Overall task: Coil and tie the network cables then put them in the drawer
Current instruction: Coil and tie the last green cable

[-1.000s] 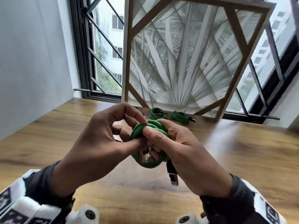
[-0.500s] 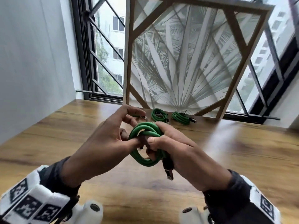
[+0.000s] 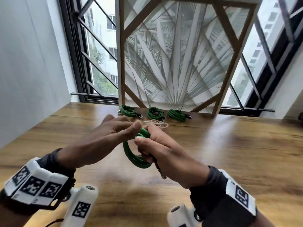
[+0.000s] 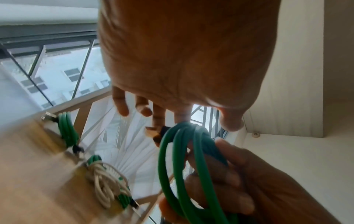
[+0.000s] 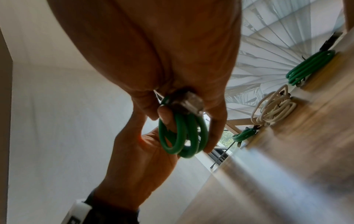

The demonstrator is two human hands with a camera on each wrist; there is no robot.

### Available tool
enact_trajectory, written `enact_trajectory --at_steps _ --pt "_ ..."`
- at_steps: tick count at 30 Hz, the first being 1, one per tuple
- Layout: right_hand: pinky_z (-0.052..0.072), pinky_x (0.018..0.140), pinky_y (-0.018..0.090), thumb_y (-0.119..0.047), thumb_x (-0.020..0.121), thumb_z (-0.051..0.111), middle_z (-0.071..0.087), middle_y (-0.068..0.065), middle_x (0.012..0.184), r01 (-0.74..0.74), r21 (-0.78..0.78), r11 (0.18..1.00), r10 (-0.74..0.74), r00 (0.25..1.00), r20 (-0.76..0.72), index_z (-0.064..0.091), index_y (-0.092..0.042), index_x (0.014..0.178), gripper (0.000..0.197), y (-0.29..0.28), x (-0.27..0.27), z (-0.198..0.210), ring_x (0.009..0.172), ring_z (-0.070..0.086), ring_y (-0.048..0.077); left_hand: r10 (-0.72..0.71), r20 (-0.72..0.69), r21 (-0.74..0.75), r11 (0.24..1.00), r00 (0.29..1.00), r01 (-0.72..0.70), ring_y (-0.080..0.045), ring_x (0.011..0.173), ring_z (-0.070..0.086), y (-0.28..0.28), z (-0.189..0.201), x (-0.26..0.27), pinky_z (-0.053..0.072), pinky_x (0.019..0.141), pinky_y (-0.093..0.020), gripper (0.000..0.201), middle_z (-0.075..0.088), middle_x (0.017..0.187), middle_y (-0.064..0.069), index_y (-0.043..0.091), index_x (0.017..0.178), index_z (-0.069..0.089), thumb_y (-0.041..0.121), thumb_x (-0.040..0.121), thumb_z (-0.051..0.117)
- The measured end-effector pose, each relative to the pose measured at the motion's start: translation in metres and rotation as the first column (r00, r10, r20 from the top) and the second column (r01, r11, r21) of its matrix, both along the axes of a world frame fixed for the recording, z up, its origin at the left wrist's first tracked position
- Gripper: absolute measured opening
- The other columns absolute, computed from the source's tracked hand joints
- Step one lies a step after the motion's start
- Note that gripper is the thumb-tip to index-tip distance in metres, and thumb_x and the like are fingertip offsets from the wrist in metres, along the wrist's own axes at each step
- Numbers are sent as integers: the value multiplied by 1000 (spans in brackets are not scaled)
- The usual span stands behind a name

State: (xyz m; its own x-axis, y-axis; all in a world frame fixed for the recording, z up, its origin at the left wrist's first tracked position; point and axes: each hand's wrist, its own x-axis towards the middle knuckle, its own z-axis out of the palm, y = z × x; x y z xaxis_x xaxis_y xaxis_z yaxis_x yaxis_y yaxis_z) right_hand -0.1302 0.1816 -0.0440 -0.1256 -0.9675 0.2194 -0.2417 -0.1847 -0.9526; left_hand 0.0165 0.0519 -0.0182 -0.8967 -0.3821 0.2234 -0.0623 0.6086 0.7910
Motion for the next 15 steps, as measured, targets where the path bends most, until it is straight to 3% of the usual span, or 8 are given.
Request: enact_trajectory --at_steps 1,3,6,8,10,11,13,15 --pt "40 64 29 -34 97 52 48 -6 79 9 -8 1000 -9 1000 -9 49 -1 116 39 1 0 -1 68 45 5 5 18 -68 998 1000 -4 -2 105 54 -1 1 -2 39 96 -26 55 67 104 24 51 96 76 84 89 33" --pt "41 63 28 -36 99 52 50 -8 80 51 -52 997 -52 999 -15 49 -6 112 32 1 0 -1 68 46 3 -32 26 -60 998 999 34 -1 105 56 -5 3 -3 40 93 -21 49 69 103 18 40 100 77 67 97 36" --pt "44 61 23 -30 103 53 54 -7 79 179 -147 973 -179 984 15 45 -12 113 22 1 -5 4 64 50 1 12 129 -225 974 992 17 4 119 47 -10 1 -9 39 101 -26 56 63 113 27 41 122 66 78 92 35" --pt "47 60 22 -19 107 53 56 -1 80 249 -190 950 -238 968 80 42 -10 115 16 1 -9 8 62 52 2 56 112 -283 959 992 -22 1 119 52 -7 4 -17 44 105 -35 63 64 113 24 38 121 61 84 88 34" --pt "47 57 20 -14 108 52 56 7 85 298 -203 933 -274 952 138 42 -9 116 14 2 -13 14 64 54 6 37 -10 -115 993 999 -38 -12 102 68 -3 7 -31 56 94 -46 57 72 101 12 27 114 61 76 89 47" --pt "46 56 20 -15 108 52 55 7 85 321 -199 926 -291 942 164 42 -10 115 12 4 -15 17 64 53 7 43 -66 -2 999 997 -44 -13 89 70 3 9 -39 59 84 -46 54 72 91 11 19 111 59 68 90 50" --pt "44 55 20 -21 109 50 53 3 82 364 -149 920 -327 918 224 43 -13 111 10 5 -16 24 63 50 7 81 -140 52 996 987 -74 -7 70 59 7 6 -51 53 70 -39 53 64 75 15 10 108 53 60 92 49" --pt "44 55 22 -27 110 48 52 2 81 383 -82 920 -347 894 284 42 -15 109 14 5 -19 27 62 48 7 80 -225 38 997 971 -74 -7 73 54 9 -4 -60 47 71 -39 51 62 77 15 13 108 51 62 94 50"
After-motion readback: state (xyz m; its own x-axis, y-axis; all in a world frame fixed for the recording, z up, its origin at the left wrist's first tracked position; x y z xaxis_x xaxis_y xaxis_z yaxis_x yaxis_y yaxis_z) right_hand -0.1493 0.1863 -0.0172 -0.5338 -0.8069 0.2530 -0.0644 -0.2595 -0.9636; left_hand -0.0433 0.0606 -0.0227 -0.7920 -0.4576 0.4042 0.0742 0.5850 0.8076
